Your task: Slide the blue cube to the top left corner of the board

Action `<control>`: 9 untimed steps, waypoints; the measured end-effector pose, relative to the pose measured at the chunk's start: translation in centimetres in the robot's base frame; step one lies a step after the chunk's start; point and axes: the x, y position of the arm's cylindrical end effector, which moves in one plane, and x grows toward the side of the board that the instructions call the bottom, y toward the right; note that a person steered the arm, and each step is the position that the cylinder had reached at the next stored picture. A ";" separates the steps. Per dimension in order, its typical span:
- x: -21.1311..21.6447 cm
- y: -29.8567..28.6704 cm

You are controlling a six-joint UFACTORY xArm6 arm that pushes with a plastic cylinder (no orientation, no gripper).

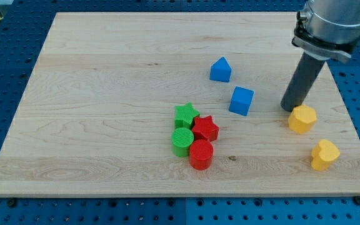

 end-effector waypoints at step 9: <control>-3.6 -9.3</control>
